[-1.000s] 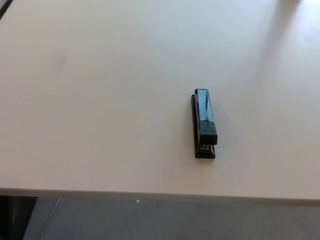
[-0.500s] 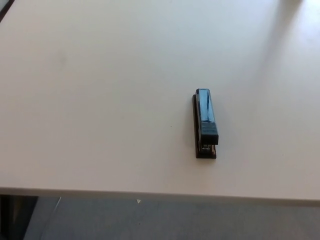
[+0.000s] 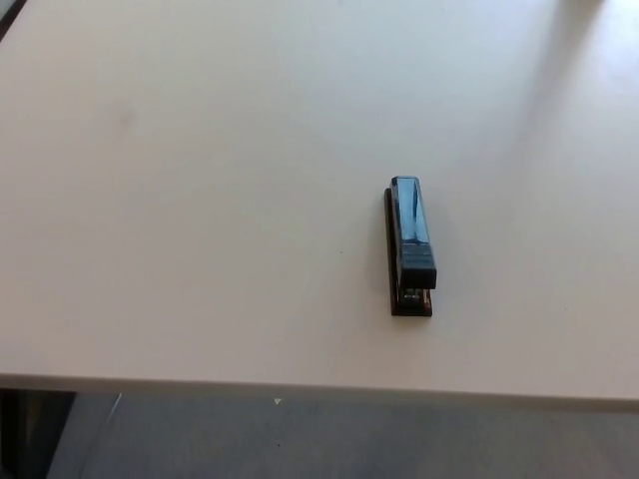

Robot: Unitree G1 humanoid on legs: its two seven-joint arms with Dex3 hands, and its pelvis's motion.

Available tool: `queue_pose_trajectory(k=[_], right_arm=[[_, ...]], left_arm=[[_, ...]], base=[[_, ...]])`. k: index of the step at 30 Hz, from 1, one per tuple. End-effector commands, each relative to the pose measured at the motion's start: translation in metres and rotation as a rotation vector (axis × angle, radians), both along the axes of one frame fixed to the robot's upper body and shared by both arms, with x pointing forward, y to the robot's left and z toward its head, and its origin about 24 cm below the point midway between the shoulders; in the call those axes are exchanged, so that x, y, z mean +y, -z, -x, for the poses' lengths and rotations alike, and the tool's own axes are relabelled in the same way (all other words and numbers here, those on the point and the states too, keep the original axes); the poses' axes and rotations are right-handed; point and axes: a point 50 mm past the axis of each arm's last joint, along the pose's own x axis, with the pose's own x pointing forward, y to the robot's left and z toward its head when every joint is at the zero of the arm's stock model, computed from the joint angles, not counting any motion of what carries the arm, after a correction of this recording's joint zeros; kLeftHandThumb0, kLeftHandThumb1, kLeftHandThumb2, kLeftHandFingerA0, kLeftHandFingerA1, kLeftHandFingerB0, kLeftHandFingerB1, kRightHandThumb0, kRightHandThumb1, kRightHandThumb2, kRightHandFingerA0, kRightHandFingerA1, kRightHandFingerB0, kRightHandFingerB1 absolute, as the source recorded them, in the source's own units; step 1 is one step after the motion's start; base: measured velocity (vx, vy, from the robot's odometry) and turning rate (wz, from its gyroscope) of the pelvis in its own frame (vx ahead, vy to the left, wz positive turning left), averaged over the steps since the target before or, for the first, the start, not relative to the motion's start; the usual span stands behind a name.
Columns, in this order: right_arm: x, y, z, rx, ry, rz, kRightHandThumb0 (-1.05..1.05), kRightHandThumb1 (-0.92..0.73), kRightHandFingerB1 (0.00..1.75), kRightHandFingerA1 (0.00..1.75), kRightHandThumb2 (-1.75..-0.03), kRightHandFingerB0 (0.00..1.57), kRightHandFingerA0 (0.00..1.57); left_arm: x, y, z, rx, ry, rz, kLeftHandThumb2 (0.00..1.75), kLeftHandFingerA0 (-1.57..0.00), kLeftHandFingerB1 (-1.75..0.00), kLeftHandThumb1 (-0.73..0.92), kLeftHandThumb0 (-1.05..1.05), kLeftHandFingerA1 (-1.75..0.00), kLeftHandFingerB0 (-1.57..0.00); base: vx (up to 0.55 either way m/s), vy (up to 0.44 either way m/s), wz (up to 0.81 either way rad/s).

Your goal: The robot uses its right hand to press on the stapler that is in the middle of the desk

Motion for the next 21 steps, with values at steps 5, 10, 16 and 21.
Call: queue_pose_trajectory(k=[5, 10, 16, 21], right_arm=[[0.07, -0.182, -0.051, -0.448, -0.298, 0.509, -0.03, -0.92, 0.41, 1.19, -0.74, 0.16, 1.28], [0.107, -0.212, -0.083, -0.525, -0.582, 0.456, 0.01, -0.87, 0.6, 1.16, -0.79, 0.62, 1.29], [0.154, -0.205, -0.131, -0.479, -0.911, 0.39, 0.03, -0.9, 1.0, 1.07, -0.66, 0.79, 1.24], [0.218, -0.198, -0.16, -0.438, -1.048, 0.323, -0.03, -0.75, 1.03, 0.98, -0.76, 0.83, 1.3]], left_arm=[[0.018, -0.014, -0.005, -0.026, -0.01, -0.032, 0.72, -0.17, -0.25, 0.92, -0.8, -0.36, -0.1], [0.015, -0.013, -0.005, -0.022, 0.005, -0.039, 0.72, -0.18, -0.26, 0.92, -0.81, -0.36, -0.11], [0.013, -0.011, -0.003, -0.017, 0.013, -0.052, 1.1, -0.02, -0.48, 0.5, -0.36, -0.49, 0.0], [0.013, -0.011, -0.003, -0.014, 0.025, -0.055, 1.1, -0.02, -0.48, 0.5, -0.36, -0.49, 0.0]], base=[[0.0, 0.0, 0.0], [0.0, 0.0, 0.0], [0.0, 0.0, 0.0], [0.0, 0.0, 0.0]])
